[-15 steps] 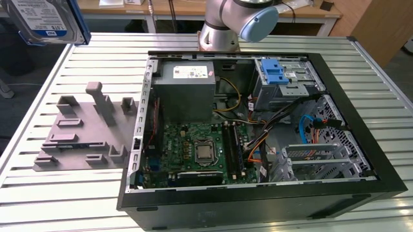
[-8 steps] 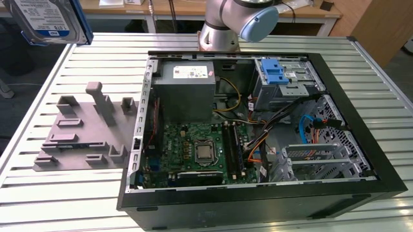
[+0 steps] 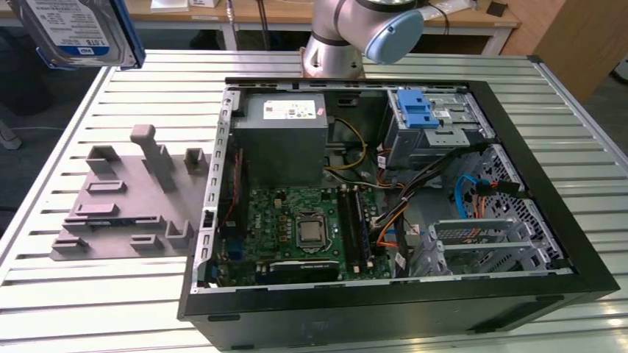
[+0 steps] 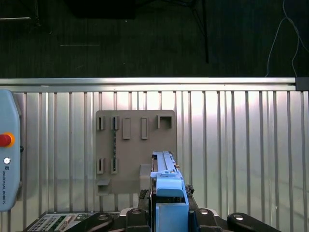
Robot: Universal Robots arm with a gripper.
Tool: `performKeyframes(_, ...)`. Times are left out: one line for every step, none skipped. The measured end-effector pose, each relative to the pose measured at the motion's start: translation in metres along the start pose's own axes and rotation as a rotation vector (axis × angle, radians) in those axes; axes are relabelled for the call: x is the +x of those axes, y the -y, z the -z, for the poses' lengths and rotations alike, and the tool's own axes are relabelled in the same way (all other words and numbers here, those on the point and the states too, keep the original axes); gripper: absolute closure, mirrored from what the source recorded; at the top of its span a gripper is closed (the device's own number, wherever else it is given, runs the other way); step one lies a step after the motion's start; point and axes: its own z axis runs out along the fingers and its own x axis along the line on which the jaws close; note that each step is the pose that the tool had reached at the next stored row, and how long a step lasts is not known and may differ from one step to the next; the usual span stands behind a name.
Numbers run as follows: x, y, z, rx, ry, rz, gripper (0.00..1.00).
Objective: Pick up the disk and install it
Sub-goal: 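Pick up the disk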
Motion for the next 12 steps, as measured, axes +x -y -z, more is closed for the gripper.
performKeyframes(0.0, 0.0006, 0.0, 0.0, 0.0, 0.0, 0.64)
performKeyframes(-0.0001, 0.001, 0.0001, -0.0001, 0.0, 0.0, 0.64)
performKeyframes(-0.0001, 0.0015, 0.0, 0.0, 0.0, 0.0, 0.64)
performKeyframes(-0.0001, 0.0019, 0.0, 0.0, 0.0, 0.0, 0.64)
performKeyframes(-0.0001, 0.0023, 0.0, 0.0, 0.0, 0.0, 0.64)
performKeyframes(-0.0001, 0.0026, 0.0, 0.0, 0.0, 0.0, 0.64)
performKeyframes(-0.0001, 0.003, 0.0, 0.0001, 0.0, 0.0, 0.64)
performKeyframes(-0.0001, 0.0034, 0.0001, -0.0001, 0.0, 0.0, 0.64)
performKeyframes(-0.0001, 0.0038, 0.0001, -0.0001, 0.0, 0.0, 0.64)
performKeyframes(-0.0001, 0.0042, 0.0001, 0.0, 0.0, 0.0, 0.64)
performKeyframes(-0.0001, 0.0047, 0.0001, 0.0, 0.0, 0.0, 0.64)
performKeyframes(-0.0001, 0.0053, 0.0001, 0.0, 0.0, 0.0, 0.64)
